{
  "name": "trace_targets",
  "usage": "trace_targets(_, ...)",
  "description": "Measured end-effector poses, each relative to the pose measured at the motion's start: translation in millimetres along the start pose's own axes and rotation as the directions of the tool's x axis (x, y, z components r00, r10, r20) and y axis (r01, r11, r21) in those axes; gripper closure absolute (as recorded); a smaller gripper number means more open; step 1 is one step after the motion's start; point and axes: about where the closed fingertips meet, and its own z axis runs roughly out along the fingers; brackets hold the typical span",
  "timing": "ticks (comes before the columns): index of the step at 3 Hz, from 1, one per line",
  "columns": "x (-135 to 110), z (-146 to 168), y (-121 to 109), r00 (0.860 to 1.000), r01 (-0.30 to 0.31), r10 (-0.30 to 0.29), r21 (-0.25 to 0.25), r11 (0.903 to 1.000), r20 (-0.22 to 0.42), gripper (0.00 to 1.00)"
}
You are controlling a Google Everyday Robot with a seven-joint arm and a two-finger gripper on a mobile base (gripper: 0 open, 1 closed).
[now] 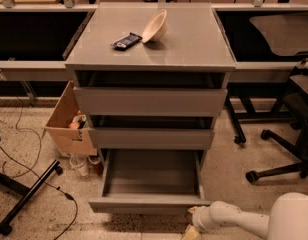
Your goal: Close bottom drawer
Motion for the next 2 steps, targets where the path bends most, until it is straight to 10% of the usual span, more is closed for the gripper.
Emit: trace_targets(2,-32,7,-36,0.999,0.042,-0.042,0.001,0.9991,0.029,0.00)
